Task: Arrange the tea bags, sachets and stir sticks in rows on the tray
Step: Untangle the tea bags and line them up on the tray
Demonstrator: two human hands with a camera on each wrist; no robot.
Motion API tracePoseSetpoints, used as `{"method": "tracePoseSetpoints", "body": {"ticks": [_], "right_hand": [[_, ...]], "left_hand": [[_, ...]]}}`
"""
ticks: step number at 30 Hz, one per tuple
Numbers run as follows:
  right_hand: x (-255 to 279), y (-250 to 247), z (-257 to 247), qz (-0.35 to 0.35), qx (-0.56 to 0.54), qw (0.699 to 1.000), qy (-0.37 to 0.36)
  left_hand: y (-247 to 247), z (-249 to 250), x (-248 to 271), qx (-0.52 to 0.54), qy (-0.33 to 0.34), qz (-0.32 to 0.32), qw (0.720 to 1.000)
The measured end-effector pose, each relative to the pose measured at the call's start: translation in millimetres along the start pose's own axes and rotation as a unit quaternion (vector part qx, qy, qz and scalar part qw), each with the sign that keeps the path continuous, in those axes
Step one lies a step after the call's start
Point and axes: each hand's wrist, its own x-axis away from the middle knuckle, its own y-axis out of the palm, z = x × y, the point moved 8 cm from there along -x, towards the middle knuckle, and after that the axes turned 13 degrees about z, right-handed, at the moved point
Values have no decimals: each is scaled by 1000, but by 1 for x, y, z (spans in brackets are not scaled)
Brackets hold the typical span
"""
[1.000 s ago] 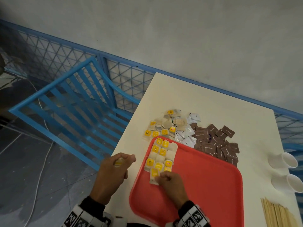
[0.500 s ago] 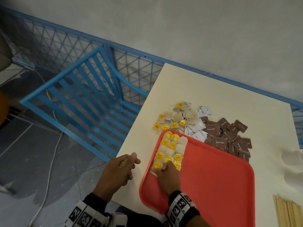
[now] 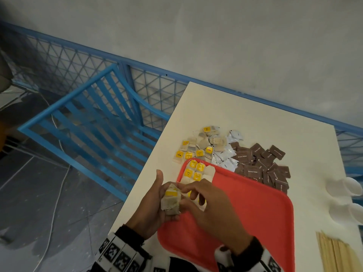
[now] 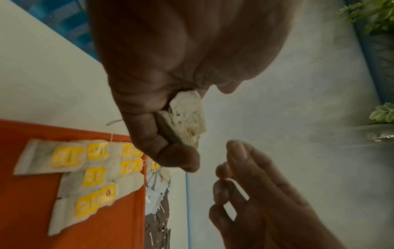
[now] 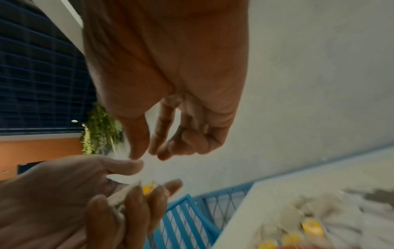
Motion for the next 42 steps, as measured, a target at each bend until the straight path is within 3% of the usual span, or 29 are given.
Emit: {"method": "tracePoseSetpoints", "body": {"ticks": [2,8,12,16,21,32,36,40,42], "right_hand": [[7,1,0,-44,50,998,-16],[18,-14,18,-52,58,997,4],[17,-52,34,-14,-111,985,129],[30,-67,64,-21,-245,928,281],[37,-70,72,-34,-274,897,345],[36,-61,66,-73,-275,900,330],[30,-72,58,-9,-285,919,270],[32,-72,52,44,-211,958,191],[30,-75,51,73,-198,963,170]], "left_hand": [[17,-6,0,8,1,-20,1000],[46,-25,1,-6,4,-16,1000],[56,-31,6,-24,24,-6,999],[69,-18,18,-15,93,-26,995],[74,-11,25,-53,144,-28,988],[77,-7,28,-61,170,-46,982],[75,-3,24,-47,182,-26,982],[76,1,23,-65,208,-14,976],[76,1,23,-82,216,-9,973]]}}
